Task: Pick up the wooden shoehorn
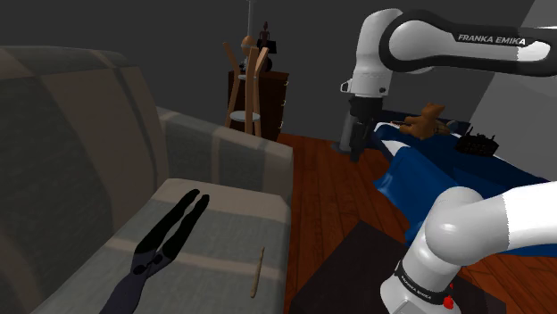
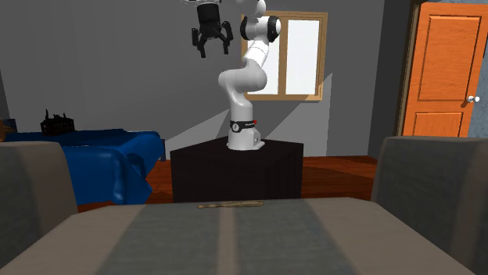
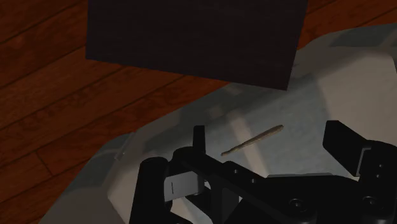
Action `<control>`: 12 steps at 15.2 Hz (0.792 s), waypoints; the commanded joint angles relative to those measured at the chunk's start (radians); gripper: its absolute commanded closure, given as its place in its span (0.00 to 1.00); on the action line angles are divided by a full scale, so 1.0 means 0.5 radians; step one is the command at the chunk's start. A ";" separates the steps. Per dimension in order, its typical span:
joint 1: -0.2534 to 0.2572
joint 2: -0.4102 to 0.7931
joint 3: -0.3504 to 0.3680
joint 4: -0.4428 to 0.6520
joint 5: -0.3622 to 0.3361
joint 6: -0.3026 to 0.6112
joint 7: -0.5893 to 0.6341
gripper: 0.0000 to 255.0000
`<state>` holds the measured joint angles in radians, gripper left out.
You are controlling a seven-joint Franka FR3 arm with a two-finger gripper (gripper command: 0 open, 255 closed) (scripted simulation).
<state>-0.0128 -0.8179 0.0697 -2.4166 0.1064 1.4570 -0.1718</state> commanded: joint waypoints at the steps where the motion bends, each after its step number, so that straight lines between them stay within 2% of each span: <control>1: 0.000 0.000 0.000 0.000 0.000 0.000 0.000 0.00; 7: -0.034 0.009 0.259 -0.316 0.204 0.367 0.438 0.00; 12: -0.053 0.146 0.498 -0.494 0.375 0.723 0.795 0.00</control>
<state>-0.0363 -0.7606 0.2950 -2.6485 0.2768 1.7812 0.1866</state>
